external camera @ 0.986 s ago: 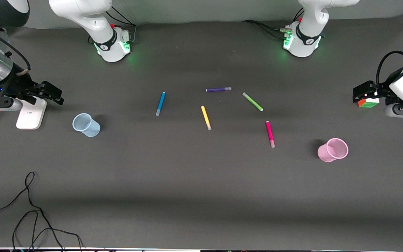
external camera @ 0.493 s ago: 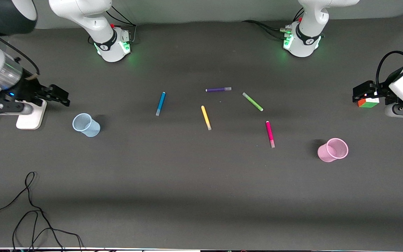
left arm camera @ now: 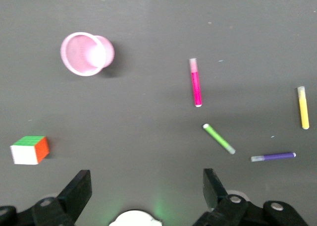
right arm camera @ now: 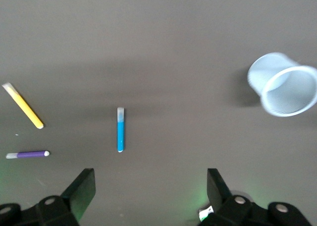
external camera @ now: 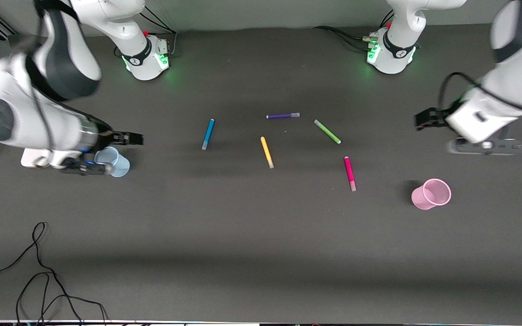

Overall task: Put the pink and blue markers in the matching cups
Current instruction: 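Lower the right gripper onto the blue marker while the left gripper lowers too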

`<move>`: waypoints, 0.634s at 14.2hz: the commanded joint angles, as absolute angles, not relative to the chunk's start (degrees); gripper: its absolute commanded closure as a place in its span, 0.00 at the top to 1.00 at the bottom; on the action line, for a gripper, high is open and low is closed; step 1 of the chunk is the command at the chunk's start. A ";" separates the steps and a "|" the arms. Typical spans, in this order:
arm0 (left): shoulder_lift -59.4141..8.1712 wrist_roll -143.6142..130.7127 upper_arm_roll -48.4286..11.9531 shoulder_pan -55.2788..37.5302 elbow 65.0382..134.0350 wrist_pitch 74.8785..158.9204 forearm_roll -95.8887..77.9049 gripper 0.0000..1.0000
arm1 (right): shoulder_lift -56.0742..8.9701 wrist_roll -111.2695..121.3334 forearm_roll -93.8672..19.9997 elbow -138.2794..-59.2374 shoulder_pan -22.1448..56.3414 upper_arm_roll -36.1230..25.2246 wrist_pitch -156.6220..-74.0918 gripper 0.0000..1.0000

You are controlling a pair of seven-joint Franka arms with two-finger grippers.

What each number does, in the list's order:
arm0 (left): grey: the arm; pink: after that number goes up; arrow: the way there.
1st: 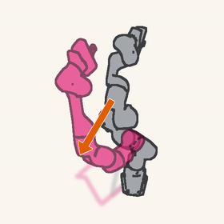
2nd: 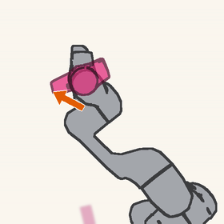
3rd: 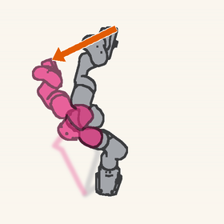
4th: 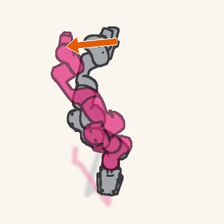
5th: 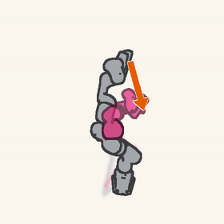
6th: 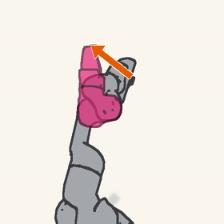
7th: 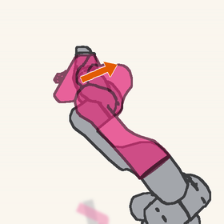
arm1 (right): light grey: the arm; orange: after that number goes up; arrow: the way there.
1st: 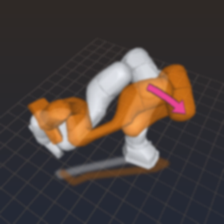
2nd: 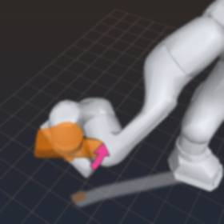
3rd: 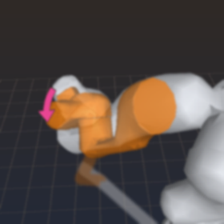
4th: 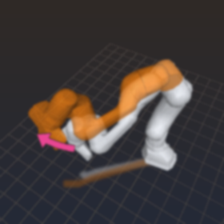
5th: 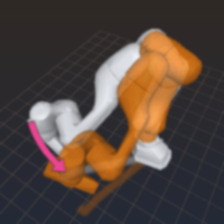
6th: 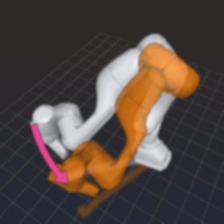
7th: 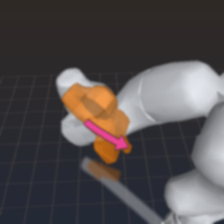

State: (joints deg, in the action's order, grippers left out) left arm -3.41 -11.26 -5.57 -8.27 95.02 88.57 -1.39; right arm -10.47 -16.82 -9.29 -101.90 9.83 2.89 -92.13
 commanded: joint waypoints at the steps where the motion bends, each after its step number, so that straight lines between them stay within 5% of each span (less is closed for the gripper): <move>1: -1.50 -17.91 -9.56 -10.28 101.50 94.20 -1.49 1.00 | -17.73 -26.33 -13.77 -100.37 9.84 6.50 -91.14 1.00; 6: 3.06 -20.48 -12.92 -10.37 111.32 100.70 -1.58 1.00 | -25.74 -29.44 -17.13 -101.42 12.13 7.47 -92.11 1.00; 9: 4.13 -20.39 -13.10 -10.37 119.33 106.76 -1.67 1.00 | -28.21 -30.75 -17.23 -105.01 14.41 7.56 -99.72 1.00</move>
State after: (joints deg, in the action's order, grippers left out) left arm 0.59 -20.02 -13.16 -10.52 111.45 101.72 -1.40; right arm -27.31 -28.23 -15.90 -102.90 12.91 7.45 -95.15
